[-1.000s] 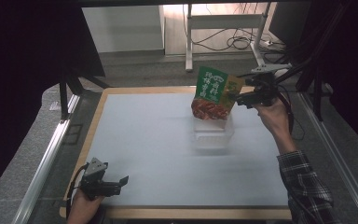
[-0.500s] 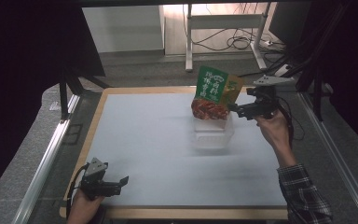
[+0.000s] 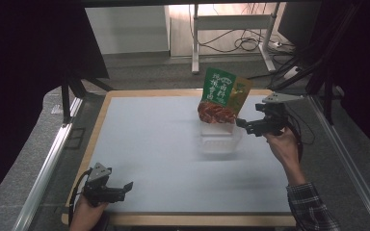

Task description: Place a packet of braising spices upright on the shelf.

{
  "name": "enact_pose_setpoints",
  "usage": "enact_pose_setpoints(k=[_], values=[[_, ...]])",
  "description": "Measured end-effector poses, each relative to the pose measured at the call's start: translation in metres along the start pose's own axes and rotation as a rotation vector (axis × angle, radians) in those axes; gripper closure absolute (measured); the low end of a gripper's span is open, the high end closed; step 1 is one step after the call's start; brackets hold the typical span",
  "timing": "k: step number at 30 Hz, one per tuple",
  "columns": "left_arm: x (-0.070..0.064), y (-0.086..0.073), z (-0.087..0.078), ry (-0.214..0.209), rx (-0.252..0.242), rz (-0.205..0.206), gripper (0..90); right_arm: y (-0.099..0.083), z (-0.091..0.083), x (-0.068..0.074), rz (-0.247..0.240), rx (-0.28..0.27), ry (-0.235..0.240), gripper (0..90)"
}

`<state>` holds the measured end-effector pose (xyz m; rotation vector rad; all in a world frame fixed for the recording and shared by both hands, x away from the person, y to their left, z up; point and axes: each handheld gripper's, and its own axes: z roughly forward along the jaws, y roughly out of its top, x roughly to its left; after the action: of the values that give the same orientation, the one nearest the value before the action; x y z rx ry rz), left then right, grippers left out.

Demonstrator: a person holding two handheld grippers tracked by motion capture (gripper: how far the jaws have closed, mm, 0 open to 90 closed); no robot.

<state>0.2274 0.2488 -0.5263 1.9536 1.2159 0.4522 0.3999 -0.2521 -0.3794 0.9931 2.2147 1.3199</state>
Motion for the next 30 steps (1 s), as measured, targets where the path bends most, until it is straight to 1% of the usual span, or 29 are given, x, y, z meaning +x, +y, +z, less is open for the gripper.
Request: enact_pose_setpoints(k=[3,6,8,10,12,15,23,30], values=[[0.000,0.000,0.000,0.000,0.001,0.003,1.7,-0.007,-0.002,0.001,0.005,-0.003,0.003,0.0],[-0.001,0.000,0.000,0.001,0.001,0.005,1.7,-0.016,-0.004,0.002,0.012,-0.016,0.008,0.0],[-0.001,0.000,0.000,0.001,0.003,0.007,1.8,-0.019,-0.004,0.001,0.009,-0.006,0.013,0.0],[-0.001,0.000,0.000,0.000,0.002,0.008,1.8,-0.021,-0.005,0.000,0.007,-0.009,0.006,0.0],[-0.001,0.000,0.000,0.000,0.001,0.009,1.8,-0.024,-0.006,0.000,0.017,-0.009,0.013,0.0],[-0.001,0.000,0.000,0.000,0.000,0.009,1.8,-0.027,-0.008,0.000,0.015,-0.010,0.016,0.0],[-0.001,0.000,0.000,0.000,0.001,0.011,1.8,-0.035,-0.016,0.008,0.004,0.000,0.023,0.0],[-0.001,0.000,0.000,0.002,0.002,0.013,1.9,-0.042,-0.023,0.015,-0.004,-0.016,0.028,0.0]])
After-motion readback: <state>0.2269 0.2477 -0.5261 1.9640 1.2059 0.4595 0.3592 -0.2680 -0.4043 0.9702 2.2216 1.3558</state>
